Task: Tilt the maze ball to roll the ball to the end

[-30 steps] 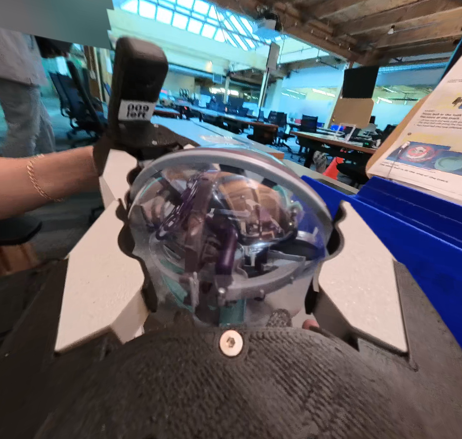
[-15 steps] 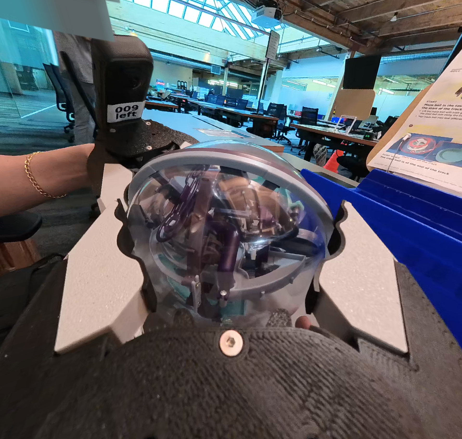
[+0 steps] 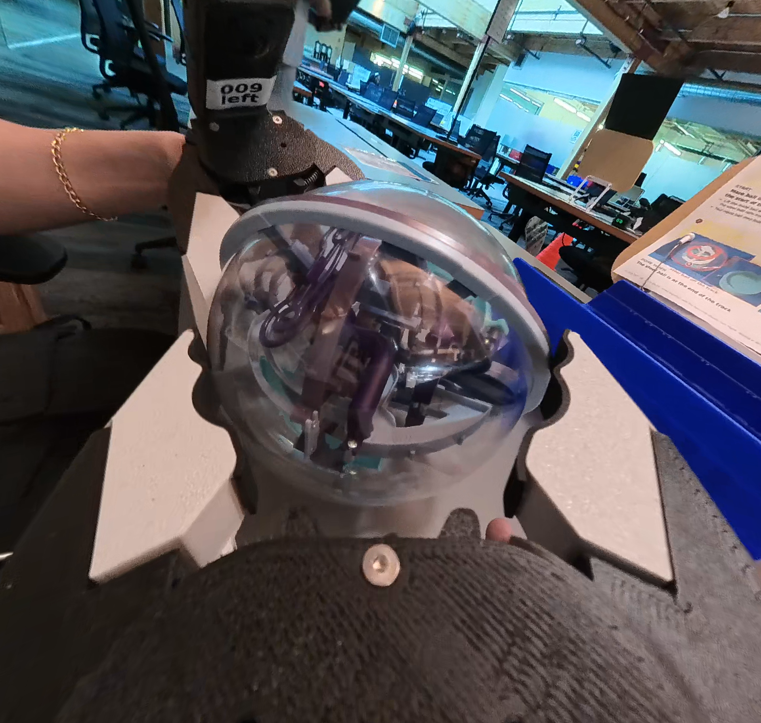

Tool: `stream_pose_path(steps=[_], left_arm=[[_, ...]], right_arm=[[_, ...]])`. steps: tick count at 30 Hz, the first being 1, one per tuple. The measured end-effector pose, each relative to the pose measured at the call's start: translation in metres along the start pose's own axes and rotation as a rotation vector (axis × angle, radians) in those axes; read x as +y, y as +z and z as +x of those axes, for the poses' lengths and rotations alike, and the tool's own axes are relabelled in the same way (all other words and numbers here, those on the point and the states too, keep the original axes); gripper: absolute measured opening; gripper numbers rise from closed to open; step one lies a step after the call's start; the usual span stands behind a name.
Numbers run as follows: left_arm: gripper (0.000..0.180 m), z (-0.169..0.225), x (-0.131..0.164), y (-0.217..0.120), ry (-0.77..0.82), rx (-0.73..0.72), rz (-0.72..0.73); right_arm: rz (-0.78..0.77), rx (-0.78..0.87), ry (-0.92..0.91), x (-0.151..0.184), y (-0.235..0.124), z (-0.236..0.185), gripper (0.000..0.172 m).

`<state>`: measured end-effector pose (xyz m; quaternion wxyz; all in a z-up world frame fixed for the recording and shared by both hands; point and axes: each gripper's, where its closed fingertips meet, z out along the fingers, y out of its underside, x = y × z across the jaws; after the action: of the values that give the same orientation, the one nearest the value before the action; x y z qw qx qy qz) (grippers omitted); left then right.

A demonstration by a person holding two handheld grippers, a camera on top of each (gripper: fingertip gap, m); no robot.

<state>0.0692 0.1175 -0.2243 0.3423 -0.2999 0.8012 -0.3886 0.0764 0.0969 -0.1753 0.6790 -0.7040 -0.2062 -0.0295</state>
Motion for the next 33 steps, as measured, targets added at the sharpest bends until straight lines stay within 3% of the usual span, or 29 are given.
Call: stream_pose_path(steps=[1,6,10,33], left_arm=[[0.144,0.000,0.001,0.000,0.012,-0.003,-0.006],[0.143,-0.005,-0.006,-0.003,0.051,-0.043,0.031],[0.144,-0.007,-0.020,-0.009,-0.165,0.025,0.134],[0.146,-0.015,-0.011,-0.013,-0.242,0.049,0.111]], right_arm=[[-0.006,0.000,-0.007,0.001,0.000,0.000,0.157],[-0.067,0.022,-0.068,0.011,0.001,0.002,0.157],[-0.060,0.038,-0.090,0.009,0.008,0.003,0.157],[-0.032,0.043,-0.034,0.004,0.022,0.004,0.157]])
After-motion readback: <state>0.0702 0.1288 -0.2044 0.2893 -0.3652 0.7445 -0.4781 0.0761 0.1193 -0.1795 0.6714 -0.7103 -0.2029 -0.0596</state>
